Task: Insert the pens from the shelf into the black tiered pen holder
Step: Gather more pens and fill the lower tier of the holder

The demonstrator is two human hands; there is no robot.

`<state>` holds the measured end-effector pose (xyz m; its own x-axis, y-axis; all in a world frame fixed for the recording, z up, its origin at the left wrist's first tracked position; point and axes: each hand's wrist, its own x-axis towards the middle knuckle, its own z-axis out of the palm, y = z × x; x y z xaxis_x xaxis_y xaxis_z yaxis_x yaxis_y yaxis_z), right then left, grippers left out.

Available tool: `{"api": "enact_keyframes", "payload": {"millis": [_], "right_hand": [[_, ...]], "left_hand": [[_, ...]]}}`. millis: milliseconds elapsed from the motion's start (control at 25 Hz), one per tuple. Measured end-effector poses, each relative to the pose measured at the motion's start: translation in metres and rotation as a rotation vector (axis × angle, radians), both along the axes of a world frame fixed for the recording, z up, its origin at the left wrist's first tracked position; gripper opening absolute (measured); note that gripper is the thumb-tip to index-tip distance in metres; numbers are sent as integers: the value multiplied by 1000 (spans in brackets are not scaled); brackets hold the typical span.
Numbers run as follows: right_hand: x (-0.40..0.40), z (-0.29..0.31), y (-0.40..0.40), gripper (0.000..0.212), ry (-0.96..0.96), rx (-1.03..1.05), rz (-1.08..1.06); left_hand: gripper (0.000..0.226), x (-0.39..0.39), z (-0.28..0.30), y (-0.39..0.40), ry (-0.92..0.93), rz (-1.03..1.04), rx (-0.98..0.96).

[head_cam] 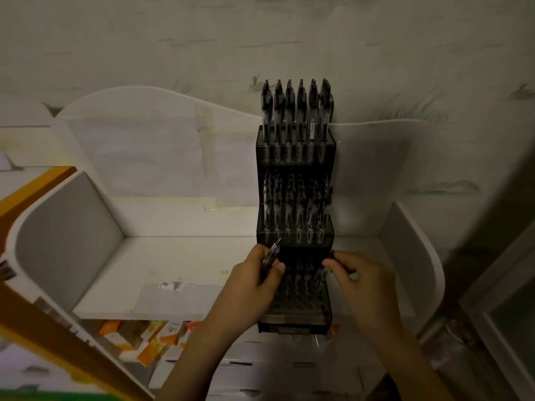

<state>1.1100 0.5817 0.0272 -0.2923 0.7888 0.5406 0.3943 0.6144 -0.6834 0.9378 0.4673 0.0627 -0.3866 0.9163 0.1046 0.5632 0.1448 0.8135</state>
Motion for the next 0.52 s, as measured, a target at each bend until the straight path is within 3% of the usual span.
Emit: {"api": "enact_keyframes", "payload": {"millis": [160, 360, 520], "right_hand": [[-5, -21, 4, 12, -90, -64, 49], [-6, -17, -3, 37, -12, -178, -24], [-18, 13, -28, 25, 142, -105, 14]], "left_hand": [[16, -1, 0, -3, -14, 7, 30], [20, -6, -1, -6, 9, -33, 2], [17, -7, -4, -7, 1, -70, 1]]}}
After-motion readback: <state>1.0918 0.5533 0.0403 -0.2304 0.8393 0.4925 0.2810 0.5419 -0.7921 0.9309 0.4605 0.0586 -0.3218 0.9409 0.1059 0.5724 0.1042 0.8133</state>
